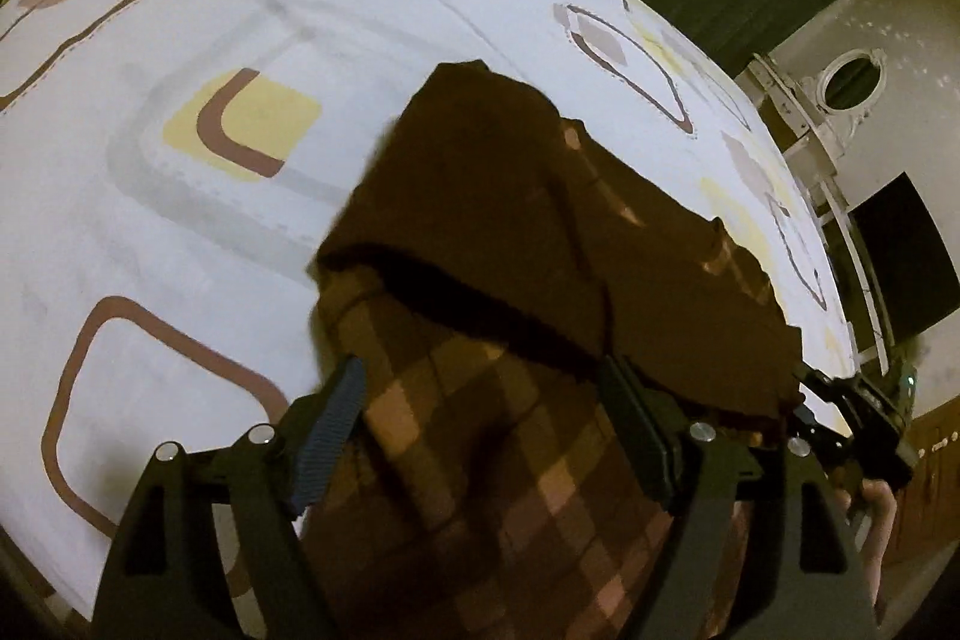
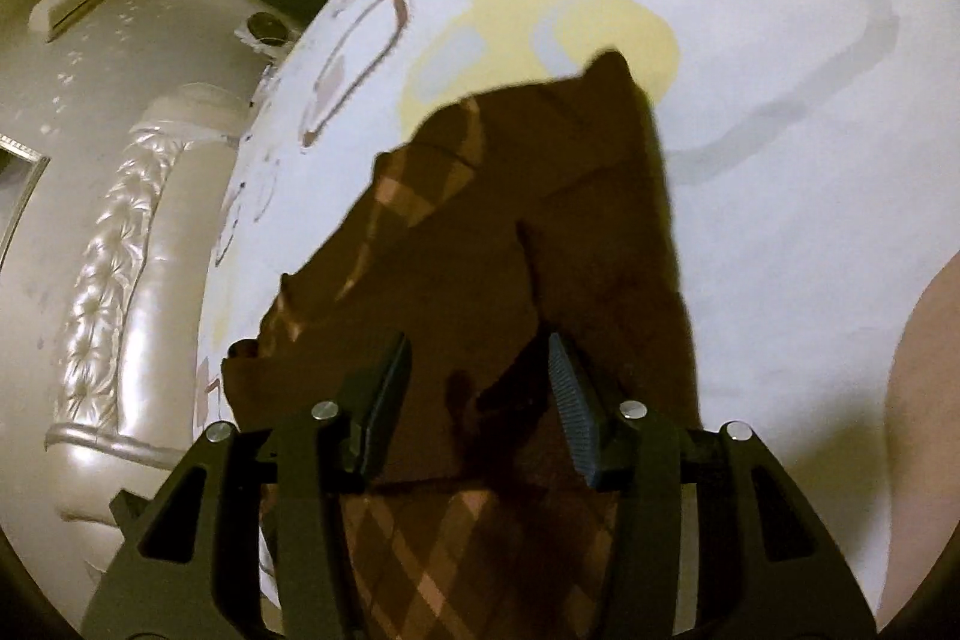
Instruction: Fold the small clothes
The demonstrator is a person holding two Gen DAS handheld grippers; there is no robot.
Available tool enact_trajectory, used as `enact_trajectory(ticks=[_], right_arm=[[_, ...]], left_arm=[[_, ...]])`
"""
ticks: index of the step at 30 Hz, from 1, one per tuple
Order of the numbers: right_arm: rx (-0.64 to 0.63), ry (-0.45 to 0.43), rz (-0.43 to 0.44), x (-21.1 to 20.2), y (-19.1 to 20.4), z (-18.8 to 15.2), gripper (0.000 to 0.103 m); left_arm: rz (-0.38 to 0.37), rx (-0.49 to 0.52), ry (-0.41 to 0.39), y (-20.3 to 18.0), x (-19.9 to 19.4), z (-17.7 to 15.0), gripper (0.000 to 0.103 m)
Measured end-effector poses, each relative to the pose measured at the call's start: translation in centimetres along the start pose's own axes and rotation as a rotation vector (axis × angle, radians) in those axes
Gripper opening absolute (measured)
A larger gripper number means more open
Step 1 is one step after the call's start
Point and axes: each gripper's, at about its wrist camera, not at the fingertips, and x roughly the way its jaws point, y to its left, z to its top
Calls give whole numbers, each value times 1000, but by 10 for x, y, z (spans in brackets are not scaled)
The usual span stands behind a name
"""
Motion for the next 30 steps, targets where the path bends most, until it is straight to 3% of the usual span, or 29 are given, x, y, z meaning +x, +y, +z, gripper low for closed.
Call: enact_trajectory(ticks=[2,6,11,15,22,26,30], right_arm=[[-8,7,-25,6,-1,-2,21],[-12,1,-30,5,-2,0,8],[-60,-84,21,-26,13,13,7],[-98,-130,1,-43,13,20,7],[-32,-73,-60,-22,-30,19,7],[-10,-61,-33,-13,-39,15,8],[11,-50,18,-25,-41,19,22]], left_arm=[[-5,14,2,-2,2,-1,78],[6,18,1,-6,11,1,79],[0,-2,5,0,15,-2,78],[14,16,1,-3,16,-1,79],[13,-3,10,-1,23,-2,79],[22,-13,10,0,23,0,78],[-19,9,17,-8,11,-2,78]])
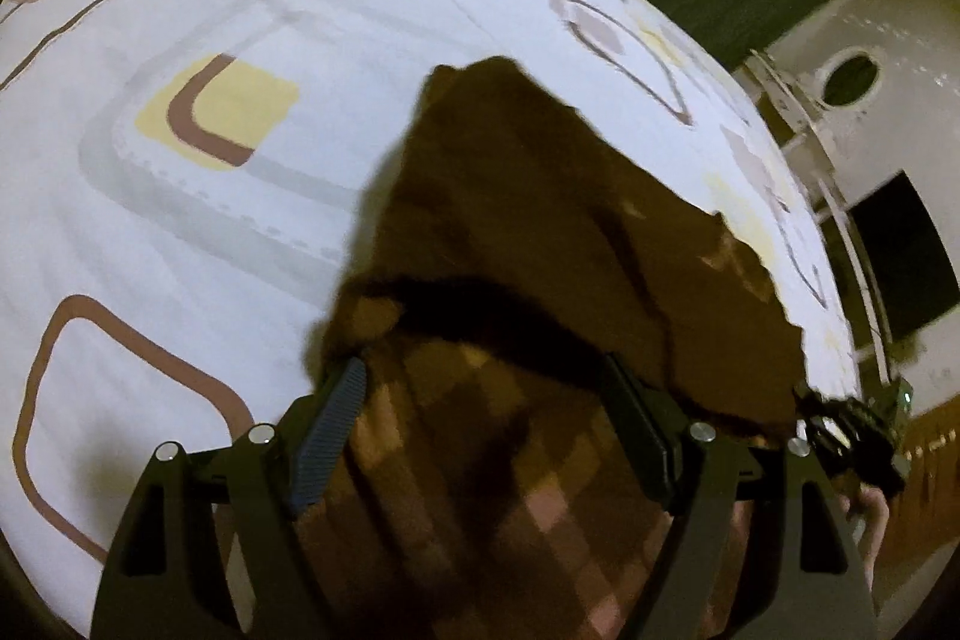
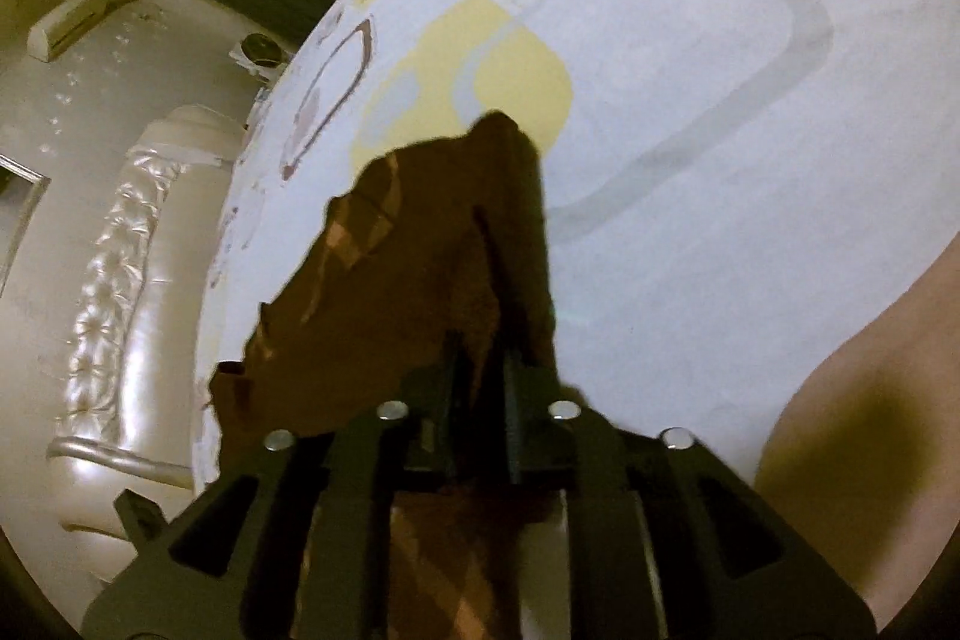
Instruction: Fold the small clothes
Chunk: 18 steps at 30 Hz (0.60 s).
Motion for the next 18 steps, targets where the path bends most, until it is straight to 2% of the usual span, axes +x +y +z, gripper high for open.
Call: enact_trajectory(ticks=[2,3,6,8,13,14,15,18], right_arm=[[-17,-27,13,-10,3,6,33],[-26,-39,16,-13,4,10,35],[-43,-53,13,-11,6,25,36],[-61,-59,12,-3,8,34,36],[-81,-42,8,19,10,49,35],[-97,-38,-13,23,13,50,27],[-110,-35,-32,25,14,50,6],[-126,-29,-110,33,13,51,6]], left_arm=[[-22,32,-10,-6,-10,0,78],[-28,49,-23,-8,-15,2,79],[-24,64,-63,-9,-22,17,79],[4,69,-70,-8,-18,27,79],[37,56,-50,-4,10,51,79],[45,52,-49,-3,13,52,79],[56,39,-47,0,19,55,79],[123,-28,-16,18,36,59,79]])
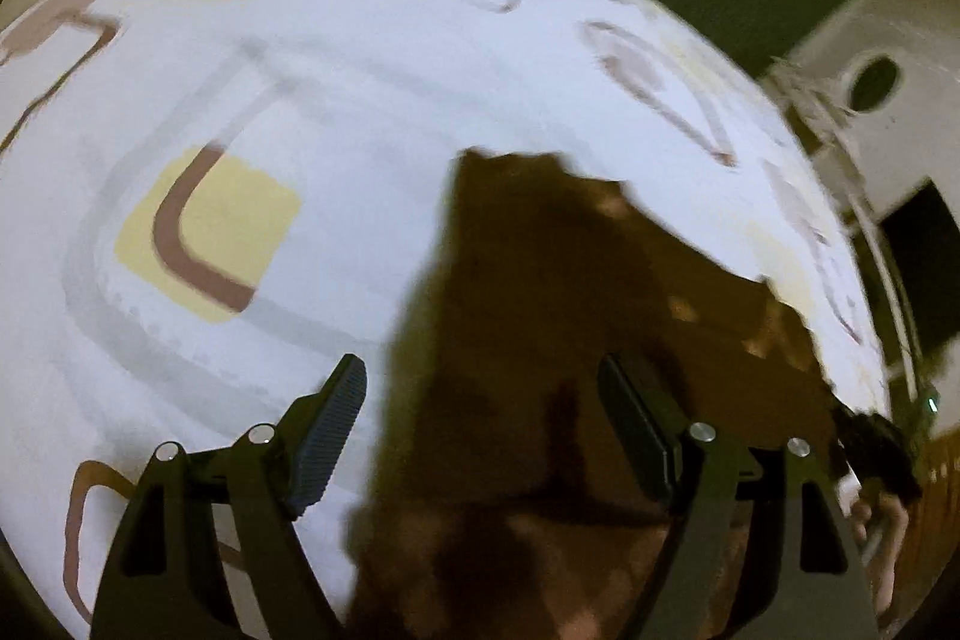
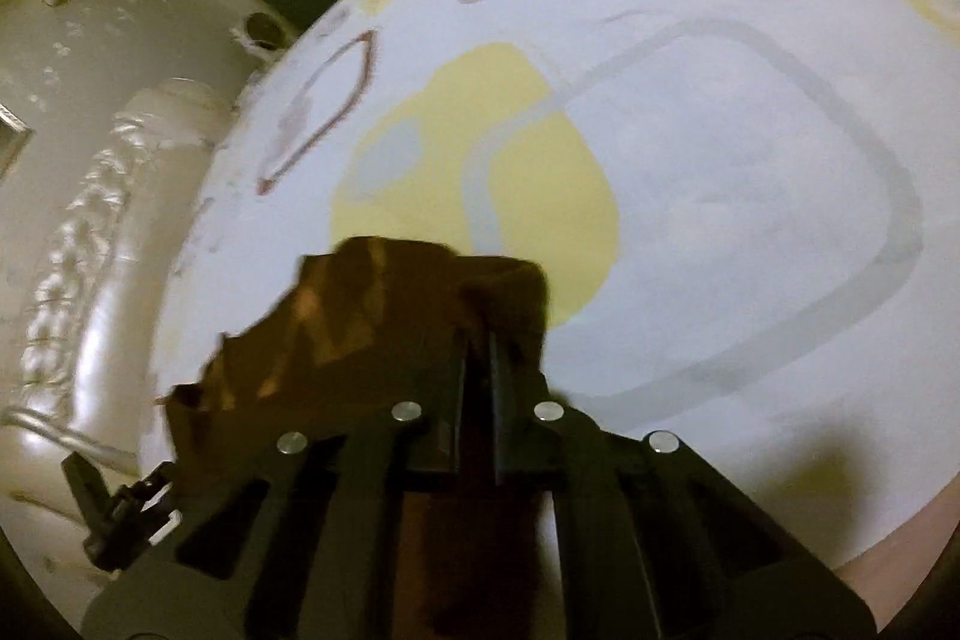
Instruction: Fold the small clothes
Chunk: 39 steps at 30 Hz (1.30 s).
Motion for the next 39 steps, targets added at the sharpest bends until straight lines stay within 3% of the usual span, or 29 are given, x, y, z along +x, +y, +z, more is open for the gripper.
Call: enact_trajectory(ticks=[4,7,9,13,17,24,27,34,39], right_arm=[[4,-2,7,-3,-1,1,8],[-46,-66,2,-24,23,6,14],[-71,-69,59,-29,46,9,27],[-150,43,222,-3,113,10,31],[-189,238,354,59,183,0,31],[-283,472,385,149,278,-39,35],[-307,534,385,172,300,-56,42],[-312,607,367,200,314,-72,43],[-253,656,382,217,313,-75,43]], left_arm=[[25,14,6,9,8,-2,78],[31,50,-5,8,4,-6,78],[4,23,-23,14,-3,-8,79],[-62,-64,-42,30,-13,-9,79],[-103,-106,-49,35,-17,-17,79],[-236,-227,-36,38,-20,-14,78],[-261,-249,-20,38,-13,-12,78],[-275,-318,-48,44,-10,-6,78],[-303,-363,-48,41,-23,-26,78]])
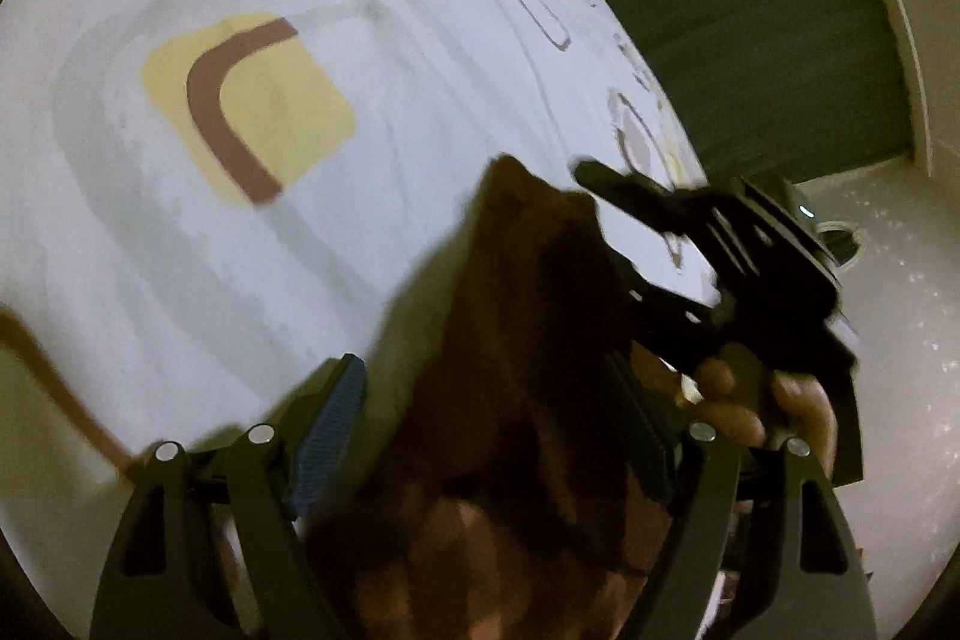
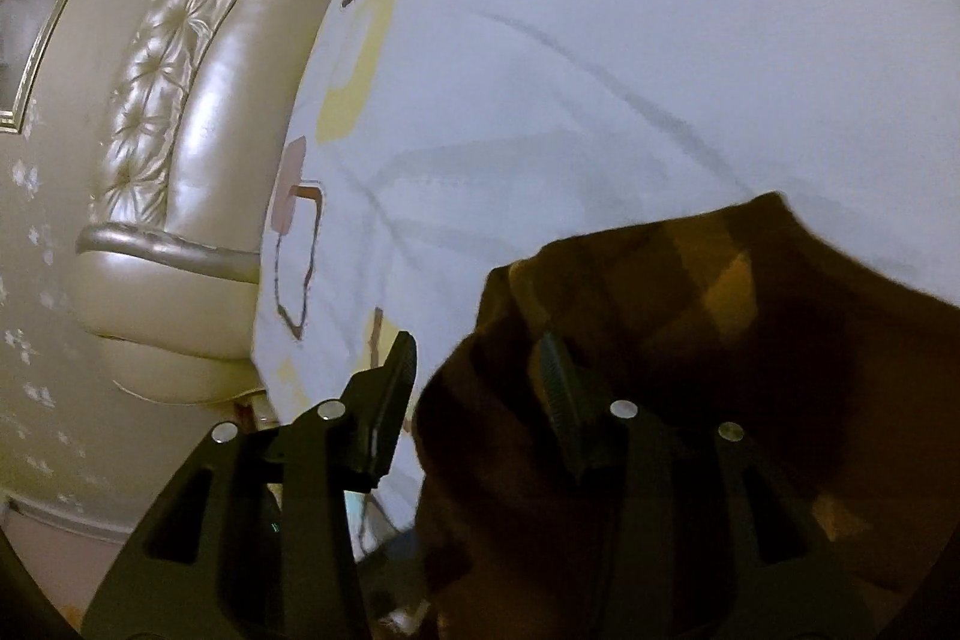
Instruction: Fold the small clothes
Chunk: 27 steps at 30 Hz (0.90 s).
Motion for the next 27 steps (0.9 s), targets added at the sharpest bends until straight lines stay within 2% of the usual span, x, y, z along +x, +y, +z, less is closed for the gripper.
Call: enact_trajectory(ticks=[4,7,9,12,15,19,24,27], right_arm=[[28,30,44,9,1,4,43],[27,39,34,13,3,8,39],[28,38,16,15,5,10,18],[1,34,-2,17,11,11,6],[-25,31,-1,18,18,12,5],[-22,33,80,22,27,16,5],[-35,56,87,40,36,20,5],[-40,80,84,54,36,21,5]], left_arm=[[57,94,-8,-11,6,-5,78],[72,91,-40,-7,11,-4,78],[93,105,-74,-8,11,-3,78],[180,121,-160,-3,2,-4,78],[215,101,-212,9,-7,-2,74],[229,53,-263,20,-15,2,69],[269,16,-305,28,-20,10,60],[268,8,-306,34,-25,10,60]])
